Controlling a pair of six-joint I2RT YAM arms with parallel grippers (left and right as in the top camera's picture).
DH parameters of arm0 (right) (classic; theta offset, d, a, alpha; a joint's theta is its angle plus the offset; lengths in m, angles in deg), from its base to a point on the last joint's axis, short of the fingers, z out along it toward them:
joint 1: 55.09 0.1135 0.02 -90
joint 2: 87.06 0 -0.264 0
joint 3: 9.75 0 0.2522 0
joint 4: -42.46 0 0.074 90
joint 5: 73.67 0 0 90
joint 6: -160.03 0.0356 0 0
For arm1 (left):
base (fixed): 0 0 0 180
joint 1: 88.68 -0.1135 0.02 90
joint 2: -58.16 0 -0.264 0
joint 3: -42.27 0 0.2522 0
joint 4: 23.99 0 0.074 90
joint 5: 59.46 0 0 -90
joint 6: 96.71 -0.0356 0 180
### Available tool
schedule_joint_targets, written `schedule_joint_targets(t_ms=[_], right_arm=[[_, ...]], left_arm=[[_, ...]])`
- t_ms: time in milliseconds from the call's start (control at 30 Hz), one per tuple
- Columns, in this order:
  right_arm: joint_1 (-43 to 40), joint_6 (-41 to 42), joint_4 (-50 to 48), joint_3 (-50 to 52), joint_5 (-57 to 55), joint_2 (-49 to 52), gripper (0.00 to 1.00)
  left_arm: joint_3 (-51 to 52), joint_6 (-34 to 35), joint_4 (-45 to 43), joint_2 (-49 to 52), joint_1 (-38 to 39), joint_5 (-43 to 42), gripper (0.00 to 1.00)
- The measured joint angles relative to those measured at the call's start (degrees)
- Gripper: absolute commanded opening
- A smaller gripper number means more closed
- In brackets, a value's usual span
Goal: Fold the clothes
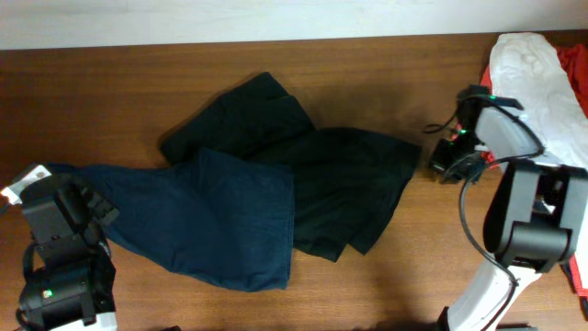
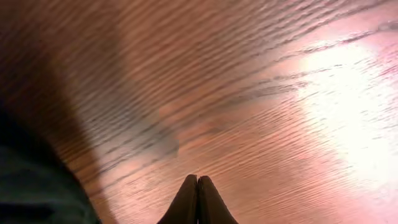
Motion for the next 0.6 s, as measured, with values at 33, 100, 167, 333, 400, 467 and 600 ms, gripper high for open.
schedule_joint_targets(t_ms=[33, 100, 167, 333, 400, 467, 600], right_arm=[[-0.8, -1.6, 0.3, 0.0, 1.7, -0.1, 0.67], [-0.9, -8.1, 2.0, 0.0, 9.8, -0.3, 0.99], [1.1, -10.9, 1.7, 0.3, 13.1, -0.3, 0.99], [12.5, -11.5, -1.8, 5.3, 16.9, -0.9, 0.99], [14.4, -9.0, -4.8, 7.6, 16.6, -2.5, 0.99], [14.8, -5.9, -8.2, 10.3, 16.6, -4.3, 0.55], [15.3, -2.7, -13.7, 12.7, 16.7, -4.3, 0.04]], left_arm=[[0.0, 0.0, 0.0, 0.0, 0.0, 0.0, 0.04], [0.0, 0.0, 0.0, 0.0, 0.0, 0.0, 0.04], [0.0, 0.0, 0.0, 0.0, 0.0, 0.0, 0.05], [0.0, 0.0, 0.0, 0.0, 0.0, -0.2, 0.05], [0.0, 0.0, 0.2, 0.0, 0.0, -0.2, 0.06], [0.0, 0.0, 0.3, 0.0, 0.0, -0.2, 0.05], [0.0, 0.0, 0.2, 0.0, 0.0, -0.2, 0.06]])
